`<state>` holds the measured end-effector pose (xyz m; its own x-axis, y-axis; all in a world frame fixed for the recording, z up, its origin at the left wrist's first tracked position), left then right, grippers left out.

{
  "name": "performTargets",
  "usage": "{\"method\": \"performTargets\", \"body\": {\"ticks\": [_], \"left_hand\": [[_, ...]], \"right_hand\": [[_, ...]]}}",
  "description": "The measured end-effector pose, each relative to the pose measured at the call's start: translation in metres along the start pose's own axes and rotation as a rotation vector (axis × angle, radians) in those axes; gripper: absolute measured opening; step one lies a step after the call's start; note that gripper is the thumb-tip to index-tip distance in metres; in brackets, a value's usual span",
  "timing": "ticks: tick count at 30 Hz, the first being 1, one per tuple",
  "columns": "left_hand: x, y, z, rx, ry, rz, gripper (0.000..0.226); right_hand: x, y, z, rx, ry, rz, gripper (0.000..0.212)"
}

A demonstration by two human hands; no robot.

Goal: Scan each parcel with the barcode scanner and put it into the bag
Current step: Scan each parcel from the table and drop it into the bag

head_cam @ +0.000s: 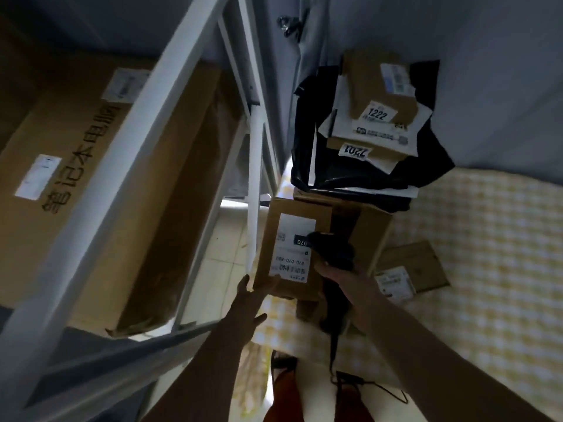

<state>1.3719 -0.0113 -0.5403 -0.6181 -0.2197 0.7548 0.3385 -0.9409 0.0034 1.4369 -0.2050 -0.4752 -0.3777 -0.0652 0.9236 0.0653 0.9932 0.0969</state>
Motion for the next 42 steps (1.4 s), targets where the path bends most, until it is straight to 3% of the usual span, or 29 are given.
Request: {"method": "performTargets", "body": {"ticks": [3,5,8,11,15,20,23,24,28,33,37,42], "left_hand": [[-0.003,0.011,-0.002,-0.055,0.014,-0.142,0.104],[-0.002,0.016,-0.002,-0.039,0.032,-0.149,0.105],[0.001,0.009,0.003,0.0,0.078,-0.045,0.095],[0.013,-0.007,0.014,0.095,0.118,0.056,0.093],[0.033,-0.024,0.041,0.262,0.203,0.173,0.072],[0.076,-0.028,0.084,0.043,0.388,0.181,0.103],[0.105,-0.027,0.097,-0.075,0.398,0.153,0.115],[0.112,-0.027,0.097,-0.101,0.383,0.127,0.109],[0.155,-0.015,0.093,-0.17,0.325,-0.034,0.05],[0.212,0.017,0.098,-0.266,0.338,-0.228,0.039],[0.25,0.045,0.1,-0.429,0.354,-0.375,0.047],[0.282,0.063,0.117,-0.513,0.453,-0.454,0.112]], "right_hand": [[-0.002,0.007,0.009,-0.064,0.029,-0.021,0.018],[-0.004,0.01,0.013,-0.052,0.022,0.0,0.024],[0.006,0.02,0.009,-0.029,-0.033,-0.012,0.018],[0.027,0.037,0.004,-0.053,-0.1,-0.133,0.024],[0.06,0.049,0.012,-0.063,-0.087,-0.219,0.029],[0.094,0.021,0.016,-0.103,-0.122,-0.128,0.014],[0.117,-0.014,0.015,-0.073,-0.176,0.002,0.021],[0.123,-0.023,0.016,-0.067,-0.182,0.021,0.026],[0.159,-0.059,0.036,-0.095,-0.191,0.044,0.027],[0.204,-0.084,0.068,-0.152,-0.236,-0.056,0.03],[0.241,-0.102,0.078,-0.162,-0.338,-0.067,0.03],[0.285,-0.13,0.09,-0.047,-0.431,0.038,0.024]]}}
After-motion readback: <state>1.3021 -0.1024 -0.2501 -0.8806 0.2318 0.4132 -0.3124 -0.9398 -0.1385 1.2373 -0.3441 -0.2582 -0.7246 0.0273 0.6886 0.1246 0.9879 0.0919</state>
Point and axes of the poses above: each hand's wrist, its own x-axis away from the middle knuckle, its own y-axis out of the palm, z = x × y, the point moved 10 cm from there along -x, towards the middle knuckle, and after that the axes turned 13 degrees about y, right-handed, at the moved point
